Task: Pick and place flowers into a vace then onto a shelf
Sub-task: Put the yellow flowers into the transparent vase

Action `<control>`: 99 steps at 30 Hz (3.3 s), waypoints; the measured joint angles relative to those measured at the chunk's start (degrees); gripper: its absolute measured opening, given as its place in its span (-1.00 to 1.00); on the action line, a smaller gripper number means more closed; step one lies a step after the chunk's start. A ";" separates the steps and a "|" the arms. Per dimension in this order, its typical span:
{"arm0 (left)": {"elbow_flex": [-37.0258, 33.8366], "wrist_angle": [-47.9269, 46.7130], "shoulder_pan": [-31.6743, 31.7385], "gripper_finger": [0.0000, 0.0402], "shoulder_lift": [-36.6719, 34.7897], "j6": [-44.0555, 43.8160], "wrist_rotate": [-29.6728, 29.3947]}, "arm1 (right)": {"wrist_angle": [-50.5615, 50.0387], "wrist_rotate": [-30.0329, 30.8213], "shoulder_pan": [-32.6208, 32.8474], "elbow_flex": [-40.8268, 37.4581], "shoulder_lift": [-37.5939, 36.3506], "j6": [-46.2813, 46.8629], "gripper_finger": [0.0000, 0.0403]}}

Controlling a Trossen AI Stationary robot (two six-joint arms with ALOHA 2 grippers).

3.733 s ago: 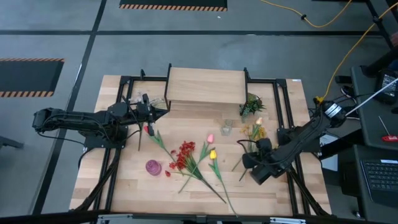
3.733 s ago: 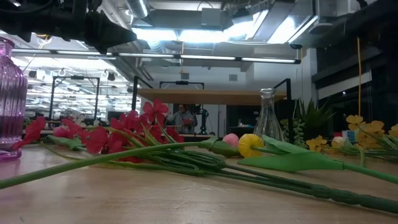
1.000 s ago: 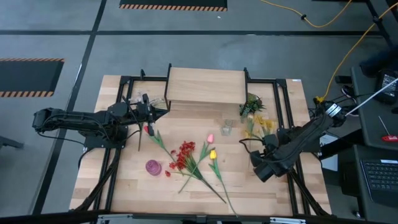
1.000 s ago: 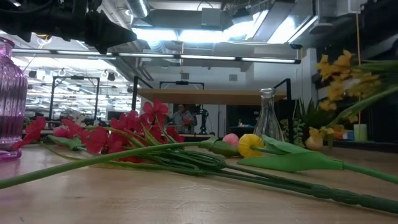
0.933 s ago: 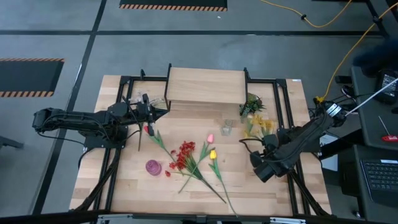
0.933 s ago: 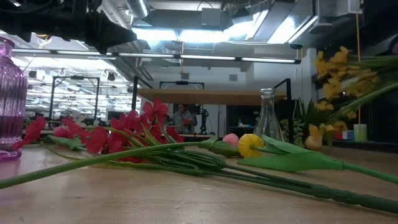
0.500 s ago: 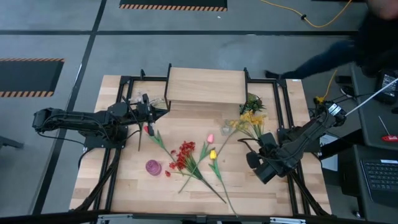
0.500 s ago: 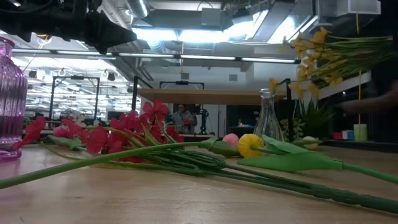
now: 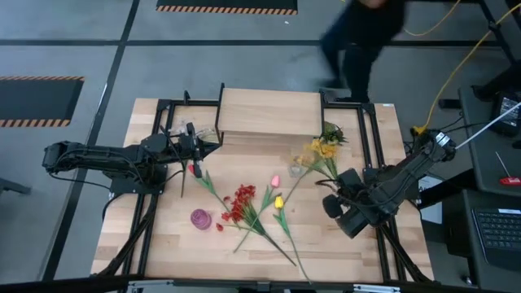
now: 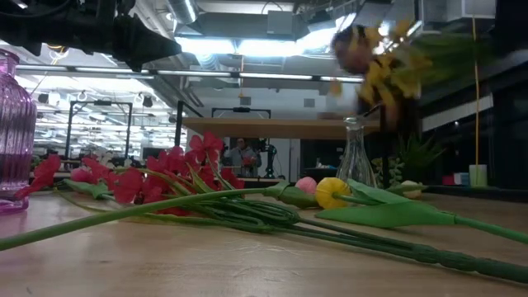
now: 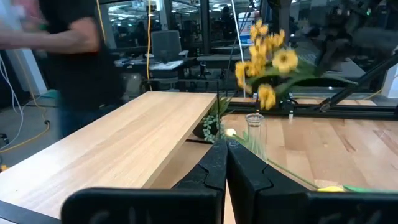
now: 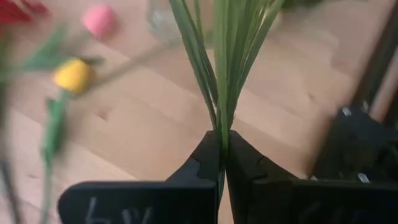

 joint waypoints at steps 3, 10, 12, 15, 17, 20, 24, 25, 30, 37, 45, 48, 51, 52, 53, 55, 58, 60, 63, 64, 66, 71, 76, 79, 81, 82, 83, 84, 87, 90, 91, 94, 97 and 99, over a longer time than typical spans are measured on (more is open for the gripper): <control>0.00 0.00 0.01 -0.98 0.00 0.00 0.04 | 0.35 3.75 0.53 0.81 -2.30 -1.67 -0.97; 0.00 0.00 0.00 -0.98 0.00 0.37 3.01 | 8.42 11.98 0.63 0.64 -5.56 -12.12 -0.97; 0.00 0.02 0.00 -0.98 0.00 0.39 3.95 | 10.57 13.82 0.63 0.64 -5.54 -15.43 -0.97; 0.00 0.01 0.01 -0.98 0.00 0.39 4.82 | 13.71 16.18 0.66 0.62 -5.38 -19.94 -0.97; 0.00 0.02 0.00 -0.98 0.00 0.39 5.18 | 15.74 17.33 0.62 0.59 -5.34 -22.96 -0.97; 0.00 0.02 0.00 -0.98 0.00 -0.02 5.22 | 19.03 17.06 -0.47 0.17 -5.36 -27.54 -0.97; 0.00 0.02 0.01 -0.98 0.00 -0.02 5.96 | 28.12 15.43 -2.49 -5.48 -7.39 -34.89 -0.97; 0.00 0.02 0.00 -0.98 0.00 -0.03 6.05 | 30.34 15.14 -3.09 -7.38 -8.52 -36.20 -0.97; 0.00 0.03 0.00 -0.98 0.00 -0.02 6.05 | 43.35 18.91 -5.29 -17.77 -15.84 -45.23 -0.97; 0.00 0.07 0.00 -0.98 0.00 0.68 6.03 | 73.25 18.84 -9.57 -33.55 -24.18 -69.81 -0.97; 0.00 0.54 0.02 -0.98 0.00 -0.02 5.40 | 104.77 18.85 -16.46 -46.36 -26.89 -94.64 -0.97; 0.00 0.98 0.00 -0.98 0.00 -0.02 5.38 | 114.59 18.86 -19.40 -50.18 -26.89 -100.12 -0.97; -0.01 0.96 0.01 -0.98 0.01 -0.02 5.38 | 121.92 18.70 -22.11 -53.37 -26.87 -103.04 -0.97; 0.00 0.96 0.00 -0.98 0.00 -0.02 5.38 | 124.22 18.07 -22.97 -54.33 -26.87 -103.71 -0.97; 0.00 0.95 0.00 -0.98 0.02 -0.02 5.37 | 126.34 17.47 -23.78 -55.11 -26.87 -104.52 -0.97; 0.00 0.96 0.00 -0.98 0.00 -0.02 5.33 | 130.67 14.96 -25.27 -56.58 -26.85 -106.18 -0.97; 0.00 0.96 0.01 -0.98 0.01 -0.02 5.27 | 136.03 11.28 -27.26 -57.85 -26.86 -108.87 -0.97; 0.00 0.96 0.02 -0.98 0.01 -0.02 5.26 | 136.58 10.12 -28.37 -57.96 -26.85 -109.29 -0.97; 0.00 0.96 0.00 -0.98 0.02 -0.02 5.27 | 136.70 9.15 -29.67 -57.98 -26.27 -109.21 -0.97; 0.00 0.96 0.01 -0.98 0.01 -0.02 5.25 | 136.66 8.39 -30.03 -57.98 -25.92 -109.27 -0.97; 0.00 0.96 0.00 -0.98 0.00 -0.02 5.18 | 137.38 7.40 -30.72 -57.98 -25.09 -109.29 -0.97; 0.00 0.96 0.00 -0.98 0.01 -0.02 4.96 | 138.82 7.45 -31.82 -57.98 -22.00 -108.96 -0.97; 0.00 0.96 0.00 -0.98 0.00 -0.02 4.94 | 141.46 7.47 -32.24 -57.98 -19.23 -109.77 -0.97; 0.00 0.96 0.00 -0.98 0.02 -0.02 4.94 | 141.52 7.56 -32.24 -57.98 -18.01 -109.46 -0.97; 0.00 0.96 0.00 -0.98 0.02 -0.02 4.92 | 141.89 7.58 -32.22 -57.98 -17.30 -109.25 -0.97; -0.01 0.96 0.00 -0.98 0.00 -0.02 4.93 | 142.39 7.59 -32.22 -57.98 -16.85 -109.21 -0.97; 0.00 0.96 0.00 -0.98 0.01 -0.02 4.93 | 142.59 7.61 -32.22 -57.98 -16.42 -109.20 -0.97; 0.00 0.96 0.00 -0.98 0.02 -0.02 4.92 | 142.70 7.64 -32.22 -57.98 -15.98 -109.20 -0.97; 0.00 0.94 0.00 -0.98 0.00 -0.02 4.94 | 142.64 9.05 -32.22 -57.98 -14.55 -109.11 -0.97; 0.00 0.94 0.00 -0.98 0.00 -0.02 4.93 | 142.69 10.29 -32.22 -57.97 -13.53 -109.10 -0.97; 0.00 0.94 0.01 -0.98 0.01 -0.02 4.92 | 142.68 10.27 -32.22 -57.98 -13.36 -109.11 -0.97; 0.00 0.94 0.00 -0.98 0.02 -0.02 4.92 | 142.81 10.52 -32.22 -58.04 -13.28 -109.03 -0.97; 0.00 0.92 0.01 -0.98 0.01 -0.04 4.94 | 146.44 10.66 -32.00 -60.04 -13.24 -108.89 -0.97; 0.00 0.92 0.02 -0.98 0.00 -0.07 5.01 | 150.73 10.68 -31.91 -61.97 -13.23 -109.01 -0.97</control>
